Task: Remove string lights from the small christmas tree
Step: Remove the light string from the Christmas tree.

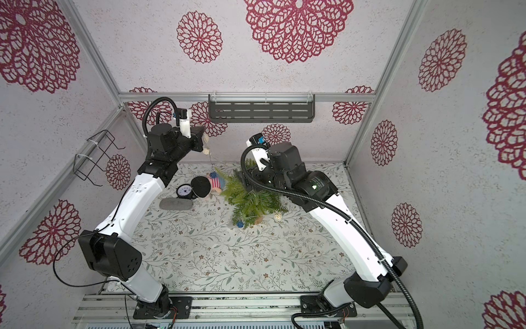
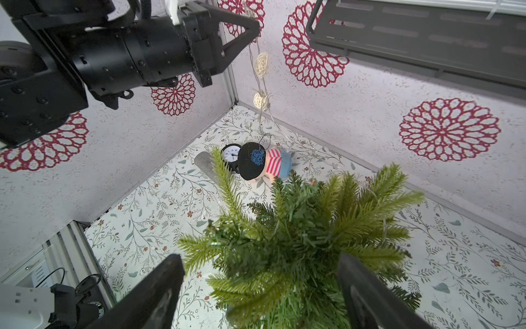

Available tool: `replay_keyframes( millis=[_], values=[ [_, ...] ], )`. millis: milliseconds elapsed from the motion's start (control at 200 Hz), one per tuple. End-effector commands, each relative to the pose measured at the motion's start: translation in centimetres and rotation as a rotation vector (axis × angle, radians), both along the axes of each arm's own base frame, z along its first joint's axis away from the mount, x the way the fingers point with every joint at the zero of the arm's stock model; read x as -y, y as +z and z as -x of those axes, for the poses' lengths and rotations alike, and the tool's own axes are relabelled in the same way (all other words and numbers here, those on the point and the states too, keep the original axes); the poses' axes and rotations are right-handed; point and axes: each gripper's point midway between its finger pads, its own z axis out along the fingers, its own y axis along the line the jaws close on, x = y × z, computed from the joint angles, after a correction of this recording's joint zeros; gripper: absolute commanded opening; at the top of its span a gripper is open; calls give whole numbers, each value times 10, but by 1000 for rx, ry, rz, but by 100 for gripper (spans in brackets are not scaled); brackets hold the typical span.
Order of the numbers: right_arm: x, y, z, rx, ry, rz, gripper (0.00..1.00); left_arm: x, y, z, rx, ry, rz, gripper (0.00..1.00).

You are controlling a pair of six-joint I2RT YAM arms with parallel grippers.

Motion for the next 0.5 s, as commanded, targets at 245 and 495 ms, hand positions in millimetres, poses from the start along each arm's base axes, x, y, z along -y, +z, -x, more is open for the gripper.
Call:
replay_keyframes(
  millis=[245,495],
  values=[
    [12,17,6,38,-16,-36,89,-6,24,19,58,-3,-8,0],
    [14,19,5,42,-22,-35,88,-6,27,22,71,-4,-30,0]
  ],
)
